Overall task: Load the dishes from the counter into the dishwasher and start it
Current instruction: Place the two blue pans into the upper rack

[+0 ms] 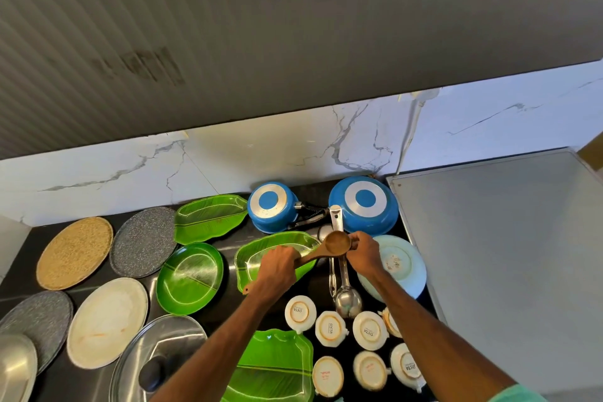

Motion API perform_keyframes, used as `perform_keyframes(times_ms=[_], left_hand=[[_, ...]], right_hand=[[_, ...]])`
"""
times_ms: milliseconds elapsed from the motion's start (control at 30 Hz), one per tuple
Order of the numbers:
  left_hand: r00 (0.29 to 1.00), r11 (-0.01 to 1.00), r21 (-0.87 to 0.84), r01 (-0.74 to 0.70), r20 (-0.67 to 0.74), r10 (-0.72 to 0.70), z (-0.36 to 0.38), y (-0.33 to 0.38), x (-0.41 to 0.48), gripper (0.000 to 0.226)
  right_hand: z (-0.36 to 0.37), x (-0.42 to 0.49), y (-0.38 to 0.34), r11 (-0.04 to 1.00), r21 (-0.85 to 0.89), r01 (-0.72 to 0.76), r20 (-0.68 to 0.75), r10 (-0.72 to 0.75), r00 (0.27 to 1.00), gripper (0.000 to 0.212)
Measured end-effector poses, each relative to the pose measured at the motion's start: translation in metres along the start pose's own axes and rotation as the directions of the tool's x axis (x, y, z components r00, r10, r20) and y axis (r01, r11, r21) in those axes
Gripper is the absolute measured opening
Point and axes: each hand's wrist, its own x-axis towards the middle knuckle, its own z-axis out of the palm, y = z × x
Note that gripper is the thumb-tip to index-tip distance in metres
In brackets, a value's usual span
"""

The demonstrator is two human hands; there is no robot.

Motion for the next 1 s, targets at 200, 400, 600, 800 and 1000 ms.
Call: perform_keyframes(times_ms=[200,400,600,800,1000], left_hand=[[0.995,0.998,0.062,0.015,0.094,-0.021,0.018,-0.016,-0.011,0.02],[0.99,0.995,0.095,0.021,0.137,-0.034,0.018,-0.014,-0.013,0.028],[0.989,0.998,0.059,-0.034,0.146,0.025,0.017,-0.023,-0.003,0.031],[0.999,0.998,0.052,-0.039,-0.014,0.039,-0.008,-0.018,0.026,0.013],[0.996,0.993,0.113,-0.023,-0.079,0.032,-0.033,-0.01,0.066,0.015]], right_hand=[[0.0,0.014,0.004,0.997,0.075,-0.022,-0.049,0.026,0.998,0.03],[0.006,0.018,-0.013,0.971,-0.115,0.21,-0.112,-0.223,0.968,0.029],[0.021,0.05,-0.047,0.719,-0.472,0.511,0.096,-0.534,0.84,0.041],[0.035,0.086,-0.077,0.322,-0.794,0.516,0.386,-0.388,0.837,0.037],[0.034,0.095,-0.079,0.298,-0.806,0.511,0.402,-0.359,0.842,0.045]])
